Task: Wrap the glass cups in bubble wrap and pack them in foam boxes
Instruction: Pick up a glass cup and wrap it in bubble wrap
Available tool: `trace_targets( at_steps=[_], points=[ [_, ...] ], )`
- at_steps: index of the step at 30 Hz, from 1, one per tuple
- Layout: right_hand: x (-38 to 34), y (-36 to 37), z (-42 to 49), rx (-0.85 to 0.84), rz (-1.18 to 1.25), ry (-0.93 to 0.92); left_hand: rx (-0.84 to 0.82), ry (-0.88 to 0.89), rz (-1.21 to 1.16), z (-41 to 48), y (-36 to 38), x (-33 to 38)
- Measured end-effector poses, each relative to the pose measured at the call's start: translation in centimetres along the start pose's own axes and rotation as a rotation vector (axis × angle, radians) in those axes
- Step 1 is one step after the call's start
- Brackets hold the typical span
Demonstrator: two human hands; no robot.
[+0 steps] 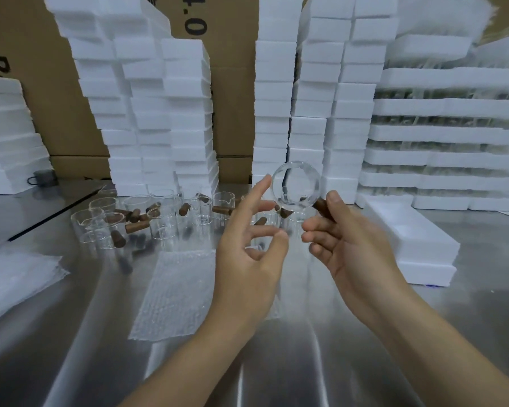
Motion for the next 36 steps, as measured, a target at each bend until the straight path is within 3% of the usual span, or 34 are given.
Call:
trace_targets(
  at_steps=[10, 19, 27, 32, 36],
  points=[
    [-0.2, -0.3, -0.1, 0.050, -0.029, -0.042, -0.006, 0.008, -0.008, -0.1, -0.1, 0.6],
    [-1.6, -1.3, 0.1, 0.121, -0.266, -0.324, -0.038, -0.059, 0.040, -0.3, 0.0, -0.7],
    [-1.1, -0.4, -0.7, 0.044, -0.428, -0.391, 0.098, -0.344, -0.192, -0.5, -0.4, -2.9],
    [0.0, 0.5, -1.5, -0.034, -0.774, -0.466, 0.061, -0.540, -0.413, -0.8, 0.3, -3.7],
    [-0.1, 0.5, -1.3, 0.010, -0.803, -0.523, 0.009, -0.664, -0.570, -1.5, 1.4, -3.7]
  ],
)
Point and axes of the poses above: each hand's wrist, its own z-axis towards the middle knuckle, its own y-axis out of the palm, x = y × z, the point moved 6 cm from there along z, towards the middle knuckle, and after that the axes turned 8 degrees about y, right-handed, at the moved point
